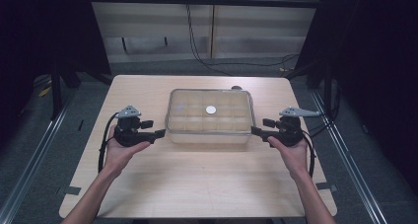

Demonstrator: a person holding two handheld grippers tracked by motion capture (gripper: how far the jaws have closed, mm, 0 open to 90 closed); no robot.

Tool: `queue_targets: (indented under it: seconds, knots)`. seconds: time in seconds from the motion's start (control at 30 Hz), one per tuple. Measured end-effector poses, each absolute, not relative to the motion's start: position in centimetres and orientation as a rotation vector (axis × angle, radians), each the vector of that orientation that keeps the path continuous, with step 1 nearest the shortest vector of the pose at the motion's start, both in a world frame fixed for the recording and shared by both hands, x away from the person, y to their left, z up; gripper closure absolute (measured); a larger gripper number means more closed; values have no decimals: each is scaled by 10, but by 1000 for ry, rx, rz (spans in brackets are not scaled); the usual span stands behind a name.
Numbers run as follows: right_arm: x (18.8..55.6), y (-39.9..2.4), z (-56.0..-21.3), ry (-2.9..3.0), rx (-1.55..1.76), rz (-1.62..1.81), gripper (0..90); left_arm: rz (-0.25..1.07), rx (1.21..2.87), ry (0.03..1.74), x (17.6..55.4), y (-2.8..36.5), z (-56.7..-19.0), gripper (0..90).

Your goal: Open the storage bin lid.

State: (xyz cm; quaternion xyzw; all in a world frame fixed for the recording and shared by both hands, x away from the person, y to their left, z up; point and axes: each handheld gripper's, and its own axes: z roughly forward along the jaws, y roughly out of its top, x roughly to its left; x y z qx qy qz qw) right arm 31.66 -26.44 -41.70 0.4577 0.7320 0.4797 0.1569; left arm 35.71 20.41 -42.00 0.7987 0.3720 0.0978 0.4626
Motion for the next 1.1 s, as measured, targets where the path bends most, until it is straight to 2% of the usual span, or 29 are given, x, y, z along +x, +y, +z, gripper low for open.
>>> queue_targets:
  seconds: [0.63, 1.1]
  knots:
    - [354, -259, -406, 2131, 1321, 1317, 290, 257, 1999, 902, 386, 200, -404, 330]
    - [384, -261, -409, 2116, 1386, 1300, 267, 252, 2033, 907, 406, 184, -409, 340]
